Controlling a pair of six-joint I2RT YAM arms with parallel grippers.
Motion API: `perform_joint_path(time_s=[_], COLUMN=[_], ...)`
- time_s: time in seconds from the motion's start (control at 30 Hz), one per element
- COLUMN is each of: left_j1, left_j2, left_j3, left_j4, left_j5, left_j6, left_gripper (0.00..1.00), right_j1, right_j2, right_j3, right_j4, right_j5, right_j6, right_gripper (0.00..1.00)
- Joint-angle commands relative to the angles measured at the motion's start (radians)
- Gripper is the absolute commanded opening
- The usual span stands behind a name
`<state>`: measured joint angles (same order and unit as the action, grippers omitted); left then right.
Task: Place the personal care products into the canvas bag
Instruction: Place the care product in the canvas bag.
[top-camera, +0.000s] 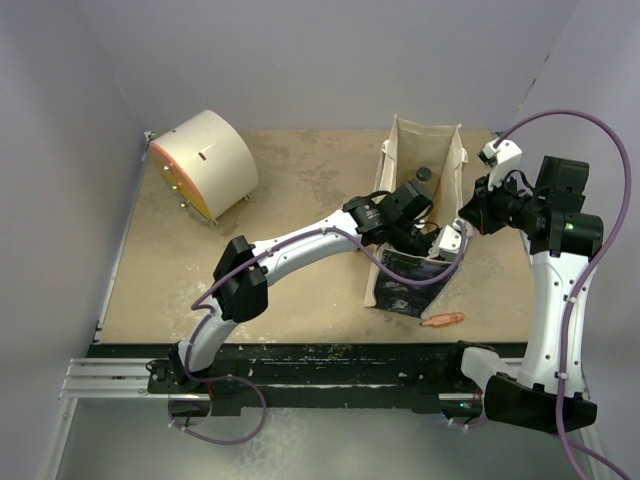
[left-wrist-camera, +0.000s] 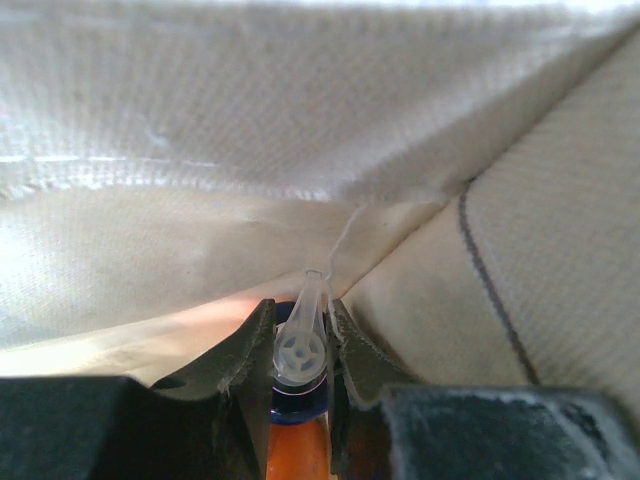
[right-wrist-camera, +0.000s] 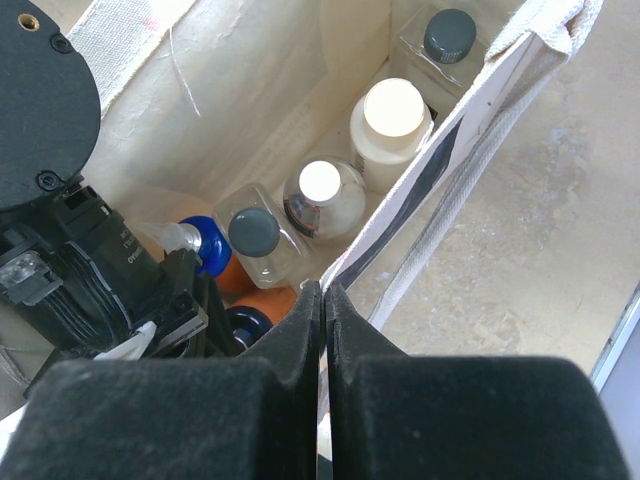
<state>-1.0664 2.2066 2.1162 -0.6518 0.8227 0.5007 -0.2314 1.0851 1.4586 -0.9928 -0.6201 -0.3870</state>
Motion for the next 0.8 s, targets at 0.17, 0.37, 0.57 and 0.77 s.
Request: perform_joint_path(time_s=[0.17,0.37,0.57,0.77], left_j1=[-0.021,-0.021,-0.021,-0.021], left_j2=[-0.009,-0.018,-0.023,-0.028], left_j3=[-0.011,-0.019,-0.021,-0.023], left_j4=[0.015,0.011,0.006,0.014], left_j5=[0.006,0.000,-0.005,-0.012], left_j6=[-0.085,-0.084,-0.079,-0.093], left_gripper=[0.29,0.39,0.47,0.49], right_j1=[-0.005,-0.005,-0.004,-0.004], right_j2=[-0.037,-0.035,-0.039,-0.039], right_j3=[0.047,0.040,0.031,0.034], right_j4=[0.087,0.091,0.095,0.094], right_j5=[-0.047,-0.049,-0.049,-0.050], right_j6=[-0.006,-0.009,-0.012,-0.013], right_gripper=[0.00,0.00,0.00,0.00])
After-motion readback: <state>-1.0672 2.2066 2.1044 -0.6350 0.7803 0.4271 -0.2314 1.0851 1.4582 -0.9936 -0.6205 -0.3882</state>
